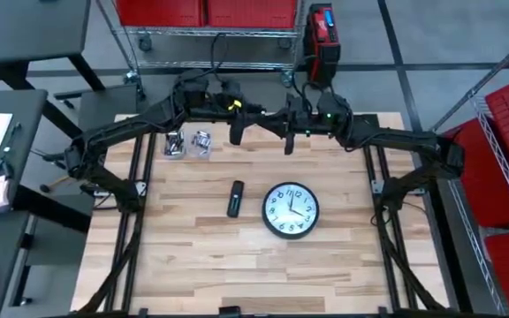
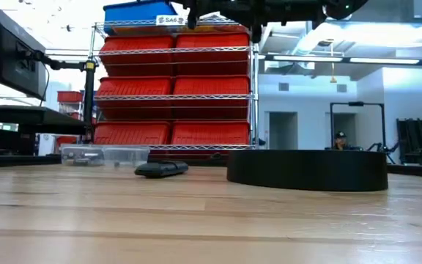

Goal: Insert battery
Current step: Insert the silver battery into the remote

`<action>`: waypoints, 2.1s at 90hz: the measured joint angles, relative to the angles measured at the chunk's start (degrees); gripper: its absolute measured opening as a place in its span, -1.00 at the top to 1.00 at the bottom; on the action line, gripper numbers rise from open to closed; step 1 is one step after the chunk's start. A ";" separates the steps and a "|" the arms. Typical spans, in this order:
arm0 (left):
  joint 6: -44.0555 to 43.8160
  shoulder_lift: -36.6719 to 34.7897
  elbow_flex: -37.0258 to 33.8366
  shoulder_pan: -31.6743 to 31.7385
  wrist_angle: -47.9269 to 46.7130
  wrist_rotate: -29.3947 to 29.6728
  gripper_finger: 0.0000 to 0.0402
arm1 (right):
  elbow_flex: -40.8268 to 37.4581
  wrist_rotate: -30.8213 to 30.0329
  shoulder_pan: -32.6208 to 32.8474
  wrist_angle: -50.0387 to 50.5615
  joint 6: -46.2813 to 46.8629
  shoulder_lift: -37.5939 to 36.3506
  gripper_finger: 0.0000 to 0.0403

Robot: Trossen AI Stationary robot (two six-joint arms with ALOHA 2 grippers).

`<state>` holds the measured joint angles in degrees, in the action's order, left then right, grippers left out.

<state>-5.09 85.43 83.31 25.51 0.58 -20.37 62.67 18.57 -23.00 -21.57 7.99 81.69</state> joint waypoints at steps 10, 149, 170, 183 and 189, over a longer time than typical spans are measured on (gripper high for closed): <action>2.02 0.00 -0.01 0.01 0.10 -0.04 0.94 | 0.00 -0.07 0.00 0.03 -0.09 0.00 0.89; -18.55 -1.28 5.68 3.18 23.23 6.81 0.98 | 9.77 -25.78 3.94 -20.94 -50.18 3.05 0.19; -21.35 0.14 5.66 3.20 24.17 6.91 0.98 | 14.53 -26.19 4.23 -20.86 -51.02 7.34 0.19; -20.66 0.11 5.66 3.20 24.41 6.92 0.98 | 16.44 -26.50 4.26 -20.94 -52.95 8.70 0.19; -20.69 0.09 5.66 3.20 24.38 6.92 0.98 | 16.48 -26.60 4.26 -20.83 -53.11 8.70 0.19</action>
<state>-25.78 85.52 88.97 28.71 24.97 -13.45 79.16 -8.03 -18.74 -42.39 -45.12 90.39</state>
